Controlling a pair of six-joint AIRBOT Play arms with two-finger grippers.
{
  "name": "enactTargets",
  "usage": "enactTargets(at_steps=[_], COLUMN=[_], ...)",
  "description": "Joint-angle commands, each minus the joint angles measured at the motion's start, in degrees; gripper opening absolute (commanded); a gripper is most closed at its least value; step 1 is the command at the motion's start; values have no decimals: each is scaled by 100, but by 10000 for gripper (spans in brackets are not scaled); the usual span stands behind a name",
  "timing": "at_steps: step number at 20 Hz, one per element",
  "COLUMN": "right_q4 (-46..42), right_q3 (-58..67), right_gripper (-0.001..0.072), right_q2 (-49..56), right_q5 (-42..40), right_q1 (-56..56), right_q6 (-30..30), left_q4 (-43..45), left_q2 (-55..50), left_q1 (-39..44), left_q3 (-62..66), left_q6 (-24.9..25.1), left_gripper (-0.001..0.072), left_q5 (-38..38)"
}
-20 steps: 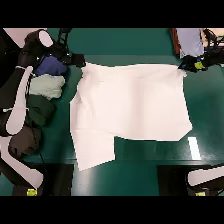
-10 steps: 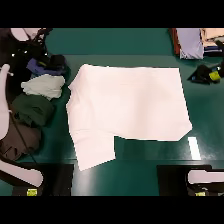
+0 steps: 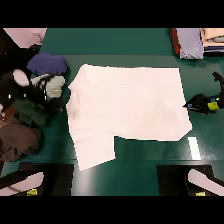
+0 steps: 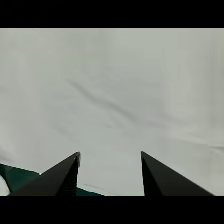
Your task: Fold the shirts.
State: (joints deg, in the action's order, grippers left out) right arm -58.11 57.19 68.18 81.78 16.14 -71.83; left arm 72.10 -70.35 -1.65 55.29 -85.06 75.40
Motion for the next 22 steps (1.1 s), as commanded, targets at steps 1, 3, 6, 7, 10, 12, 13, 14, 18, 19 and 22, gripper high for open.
enactTargets(at_steps=[1,3,6,7,10,12,13,14,18,19,22], right_q4=[22,20,20,17,15,9,-48,-173,-695,-765,-789], right_q3=[-361,-361,-361,-361,-361,-361,-363,-363,-817,-1062,-1812], right_gripper=[458,458,458,458,458,458,458,458,457,455,454], right_q2=[-400,-514,-632,-658,-684,-684,-684,-684,-688,-684,-684], right_q5=[-81,-79,-79,-79,-70,-57,-9,98,402,323,13], right_q1=[28,28,28,28,28,28,33,61,570,778,1272], right_q6=[33,35,33,33,33,33,33,33,-57,-138,-186], left_q4=[-476,-957,-1545,-1596,-1617,-1722,-1799,-1886,-1965,-1965,-2006], left_q2=[815,953,951,951,951,951,953,953,960,960,960], left_q1=[-4,-4,-4,-4,-4,-4,-4,-4,-4,-4,-4], left_q3=[-1547,-2031,-2455,-2498,-2498,-2498,-2496,-2481,-2170,-2085,-1980], left_q6=[4,162,345,365,358,356,363,389,610,638,754], left_gripper=[451,451,451,450,417,398,165,30,22,22,23], left_q5=[-509,-671,-999,-1130,-1290,-1434,-1552,-1665,-1615,-1600,-1639])
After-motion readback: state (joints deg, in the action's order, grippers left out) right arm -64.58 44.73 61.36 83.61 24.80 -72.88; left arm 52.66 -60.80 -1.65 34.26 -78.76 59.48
